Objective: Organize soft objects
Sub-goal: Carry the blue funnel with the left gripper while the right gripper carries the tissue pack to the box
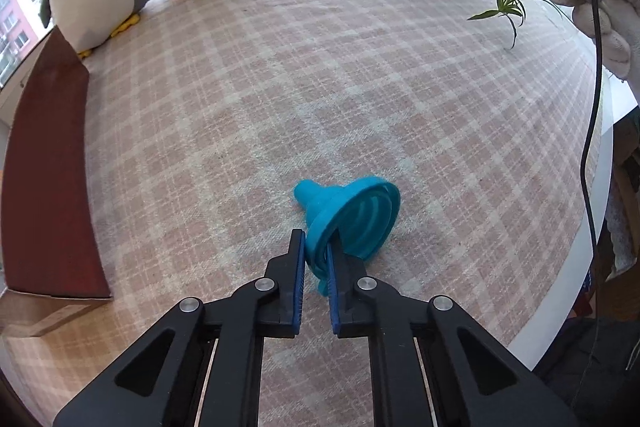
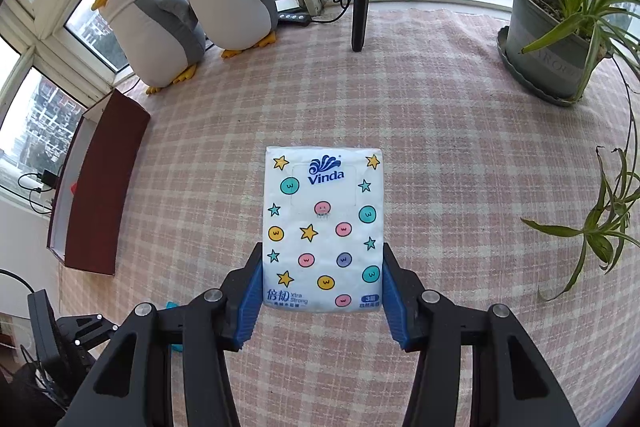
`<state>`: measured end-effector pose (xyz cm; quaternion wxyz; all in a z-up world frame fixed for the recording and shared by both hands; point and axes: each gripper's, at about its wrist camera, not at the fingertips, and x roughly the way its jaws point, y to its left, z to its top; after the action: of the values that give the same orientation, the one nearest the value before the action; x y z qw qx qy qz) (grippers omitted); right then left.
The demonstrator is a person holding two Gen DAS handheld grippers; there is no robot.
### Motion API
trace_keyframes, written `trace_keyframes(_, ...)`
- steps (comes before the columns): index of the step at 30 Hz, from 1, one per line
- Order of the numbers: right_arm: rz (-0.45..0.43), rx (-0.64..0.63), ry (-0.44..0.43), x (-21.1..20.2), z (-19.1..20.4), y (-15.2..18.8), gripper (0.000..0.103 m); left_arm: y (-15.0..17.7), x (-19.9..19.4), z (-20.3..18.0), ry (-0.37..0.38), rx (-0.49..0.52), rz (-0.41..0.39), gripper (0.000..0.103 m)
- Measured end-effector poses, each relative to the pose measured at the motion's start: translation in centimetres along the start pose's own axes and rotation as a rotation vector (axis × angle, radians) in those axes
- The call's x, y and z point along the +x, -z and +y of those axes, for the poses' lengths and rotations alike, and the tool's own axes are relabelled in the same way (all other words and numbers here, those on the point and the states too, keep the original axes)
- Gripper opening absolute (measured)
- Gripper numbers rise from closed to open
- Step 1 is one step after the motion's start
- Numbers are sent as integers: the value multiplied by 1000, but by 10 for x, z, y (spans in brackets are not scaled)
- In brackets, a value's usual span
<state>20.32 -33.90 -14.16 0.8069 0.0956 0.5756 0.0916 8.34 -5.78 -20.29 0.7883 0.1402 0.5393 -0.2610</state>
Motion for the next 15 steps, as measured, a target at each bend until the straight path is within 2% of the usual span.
trace_keyframes(10,-6,-16,4,-4,5,1,48,-5,-28,12,40,-71,-71,8)
trace_keyframes(15,-31,-69,-9,-12,30,-6,48,-8,-63,40,24,-156,-139,8)
